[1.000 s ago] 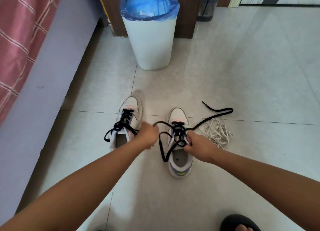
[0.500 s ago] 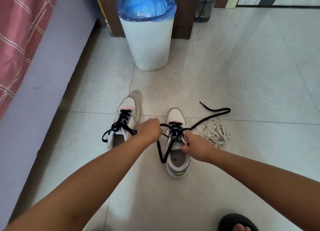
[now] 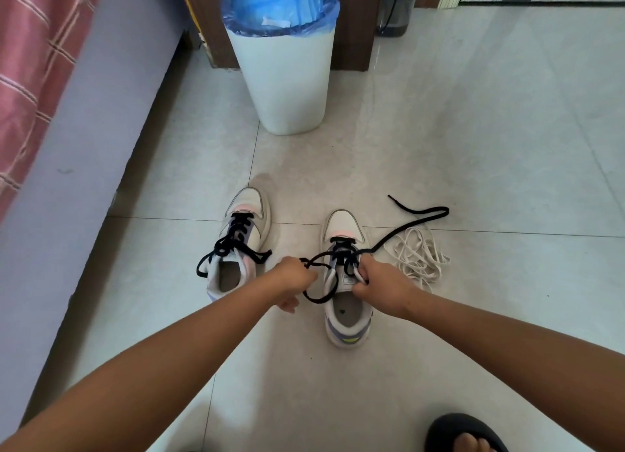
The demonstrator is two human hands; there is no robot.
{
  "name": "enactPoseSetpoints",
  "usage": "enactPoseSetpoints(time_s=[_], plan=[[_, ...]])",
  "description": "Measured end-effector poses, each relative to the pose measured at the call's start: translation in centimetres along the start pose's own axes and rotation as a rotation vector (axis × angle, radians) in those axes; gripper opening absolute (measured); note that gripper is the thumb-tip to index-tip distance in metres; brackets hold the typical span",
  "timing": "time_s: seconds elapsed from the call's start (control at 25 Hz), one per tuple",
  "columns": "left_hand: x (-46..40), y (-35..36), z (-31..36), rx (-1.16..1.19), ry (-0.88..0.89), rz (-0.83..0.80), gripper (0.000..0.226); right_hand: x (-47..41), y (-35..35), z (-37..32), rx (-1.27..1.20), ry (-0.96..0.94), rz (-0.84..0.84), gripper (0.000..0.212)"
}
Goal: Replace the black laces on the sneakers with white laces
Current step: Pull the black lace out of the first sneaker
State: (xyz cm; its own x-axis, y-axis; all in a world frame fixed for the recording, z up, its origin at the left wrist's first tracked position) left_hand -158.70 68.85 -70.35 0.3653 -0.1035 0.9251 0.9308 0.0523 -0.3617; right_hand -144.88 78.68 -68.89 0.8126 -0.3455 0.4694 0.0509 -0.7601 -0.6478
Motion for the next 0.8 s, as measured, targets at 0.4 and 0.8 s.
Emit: enactPoseSetpoints(time_s=[0.4, 0.8], plan=[[-0.2, -2.6, 4.2, -0.337, 0.374, 0.440, 0.020, 0.0, 0.0, 0.2, -0.012, 0.015, -0.013, 0.024], [1.4, -13.4, 6.4, -0.330, 0.378, 0.712, 0.023, 0.6, 0.2, 1.2, -0.075, 0.031, 0.063, 0.028]])
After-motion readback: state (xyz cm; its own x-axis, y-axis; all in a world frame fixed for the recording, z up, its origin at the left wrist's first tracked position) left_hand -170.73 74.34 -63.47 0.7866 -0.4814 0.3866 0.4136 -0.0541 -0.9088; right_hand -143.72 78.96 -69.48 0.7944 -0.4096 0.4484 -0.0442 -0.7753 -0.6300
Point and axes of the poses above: each hand's wrist, its own x-axis away from the middle knuckle, its own y-axis out of the palm, z = x × y, the point moved 4 cm from there along -x, towards the middle knuckle, and after that the axes turned 14 degrees about -y, right-handed, at the moved point
